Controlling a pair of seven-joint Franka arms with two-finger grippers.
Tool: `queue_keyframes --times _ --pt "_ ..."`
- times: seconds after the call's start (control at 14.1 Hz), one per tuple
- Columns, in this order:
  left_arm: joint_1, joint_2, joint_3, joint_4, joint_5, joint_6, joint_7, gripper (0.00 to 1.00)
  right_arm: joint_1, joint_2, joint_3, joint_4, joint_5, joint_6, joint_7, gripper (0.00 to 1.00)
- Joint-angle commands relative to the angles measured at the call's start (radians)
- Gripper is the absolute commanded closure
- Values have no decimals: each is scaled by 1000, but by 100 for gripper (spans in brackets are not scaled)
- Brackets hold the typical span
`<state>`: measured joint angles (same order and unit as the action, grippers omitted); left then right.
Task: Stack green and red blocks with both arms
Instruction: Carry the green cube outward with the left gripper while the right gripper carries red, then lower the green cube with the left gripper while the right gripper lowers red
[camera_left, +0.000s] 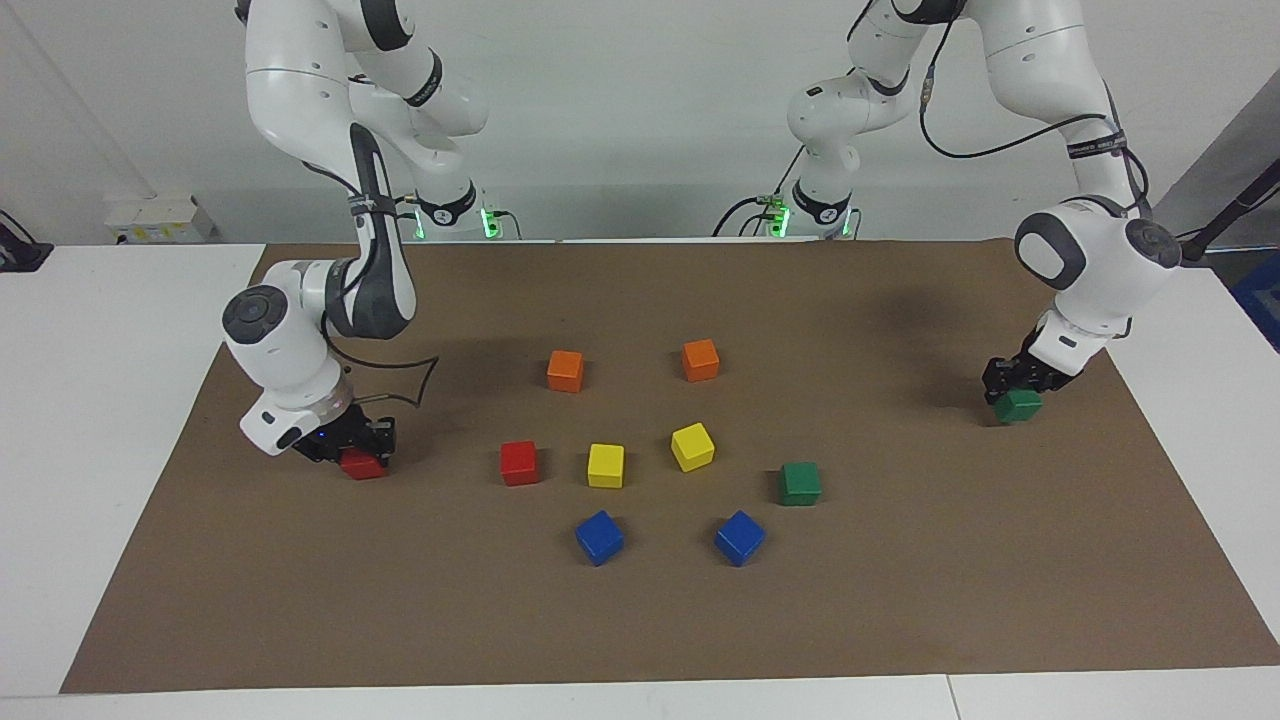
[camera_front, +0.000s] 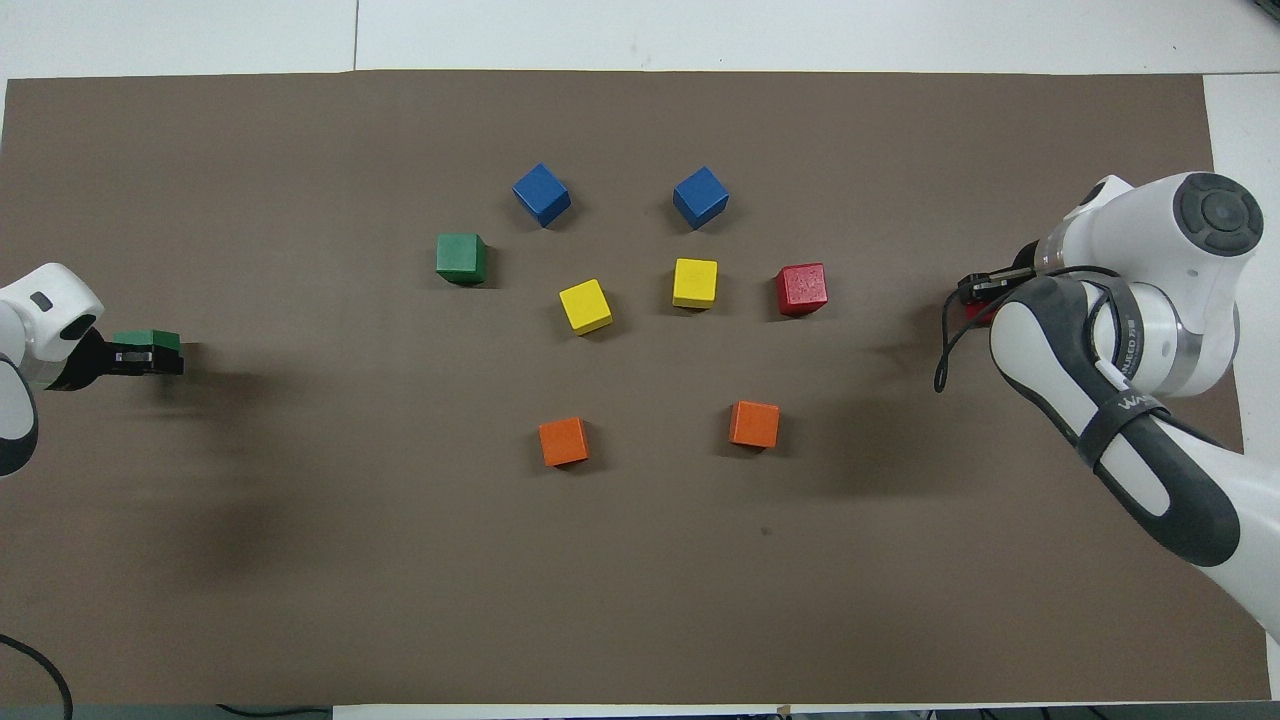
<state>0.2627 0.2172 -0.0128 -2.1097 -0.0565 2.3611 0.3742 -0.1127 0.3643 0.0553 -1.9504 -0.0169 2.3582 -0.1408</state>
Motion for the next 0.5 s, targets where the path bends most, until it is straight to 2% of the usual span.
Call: queue_keyframes --times 0.0,0.07,0.28,0.42 --pt "3 22 -1 -9 0 41 43 100 -12 -13 9 -24 6 26 -20 45" --pt "4 24 -1 -9 1 43 45 100 -12 -13 9 -22 6 19 -20 0" --pt "3 31 -1 -10 0 47 45 100 -9 -37 9 -1 5 -32 -20 0" --pt "3 33 -1 -10 1 49 63 100 2 -74 8 74 5 -184 -17 0"
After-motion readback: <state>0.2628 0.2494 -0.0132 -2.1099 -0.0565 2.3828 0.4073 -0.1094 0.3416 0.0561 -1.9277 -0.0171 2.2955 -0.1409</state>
